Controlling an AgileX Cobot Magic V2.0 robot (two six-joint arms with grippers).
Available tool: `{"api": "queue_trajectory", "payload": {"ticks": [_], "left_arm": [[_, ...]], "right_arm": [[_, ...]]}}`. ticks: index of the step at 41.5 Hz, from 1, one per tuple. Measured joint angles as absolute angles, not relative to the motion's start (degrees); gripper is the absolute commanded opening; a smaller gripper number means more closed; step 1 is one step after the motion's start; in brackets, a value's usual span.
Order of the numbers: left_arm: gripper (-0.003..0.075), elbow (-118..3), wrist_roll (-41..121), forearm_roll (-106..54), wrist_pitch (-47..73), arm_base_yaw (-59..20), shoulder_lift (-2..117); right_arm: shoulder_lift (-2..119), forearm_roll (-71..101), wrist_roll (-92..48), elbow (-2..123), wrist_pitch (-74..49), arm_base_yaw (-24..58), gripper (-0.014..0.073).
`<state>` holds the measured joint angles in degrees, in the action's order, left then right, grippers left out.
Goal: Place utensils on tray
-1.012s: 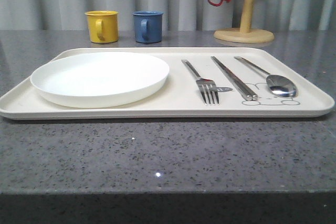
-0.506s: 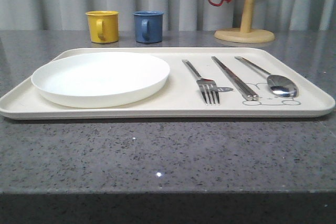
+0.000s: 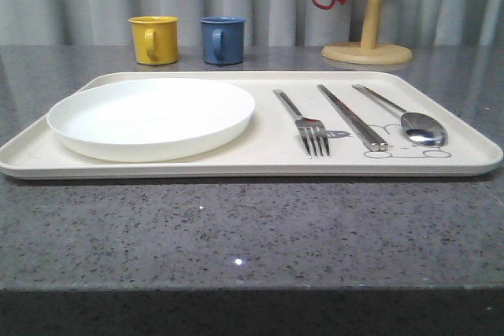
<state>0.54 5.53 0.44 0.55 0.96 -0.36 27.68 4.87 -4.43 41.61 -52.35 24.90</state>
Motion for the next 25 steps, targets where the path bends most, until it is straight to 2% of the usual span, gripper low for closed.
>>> {"api": "queue_trajectory", "payload": {"ticks": [6,17,25], "left_arm": [[-0.0018,0.54,5.53,0.44,0.55,0.96,-0.36],[-0.0018,0.54,5.53,0.44,0.55,0.96,-0.36],[-0.0018,0.54,5.53,0.44,0.55,0.96,-0.36]], "right_arm": [[23.35,4.99,-4.43,37.74,-48.12,21.77,-0.0069],[9.86,4.99,-4.43,18.71,-23.20,10.63,-0.0069],[0.43,5.10,-4.43,4.97,-9.80,4.85,-0.0069]]}}
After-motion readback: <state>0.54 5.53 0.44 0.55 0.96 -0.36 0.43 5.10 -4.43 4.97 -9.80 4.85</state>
